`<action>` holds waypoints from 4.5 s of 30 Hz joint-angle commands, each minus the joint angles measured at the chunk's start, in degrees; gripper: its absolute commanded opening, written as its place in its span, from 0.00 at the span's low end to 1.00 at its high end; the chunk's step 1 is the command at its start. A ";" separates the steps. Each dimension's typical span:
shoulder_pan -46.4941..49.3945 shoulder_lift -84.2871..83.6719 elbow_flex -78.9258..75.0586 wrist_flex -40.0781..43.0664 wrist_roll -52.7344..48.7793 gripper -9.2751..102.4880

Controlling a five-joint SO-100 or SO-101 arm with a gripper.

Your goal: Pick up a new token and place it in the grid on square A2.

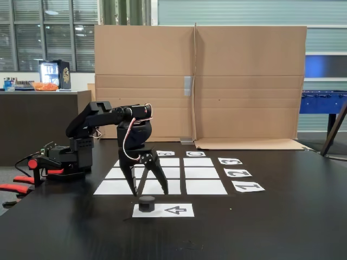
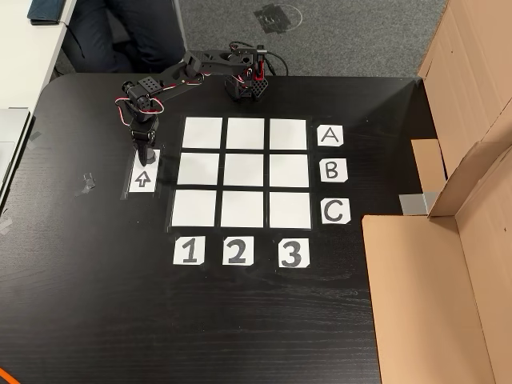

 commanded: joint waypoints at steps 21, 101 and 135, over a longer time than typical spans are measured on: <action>1.93 -3.43 -3.78 0.18 -0.79 0.38; -0.09 11.87 -2.37 1.67 -0.26 0.12; -22.50 79.45 68.82 1.23 -0.79 0.13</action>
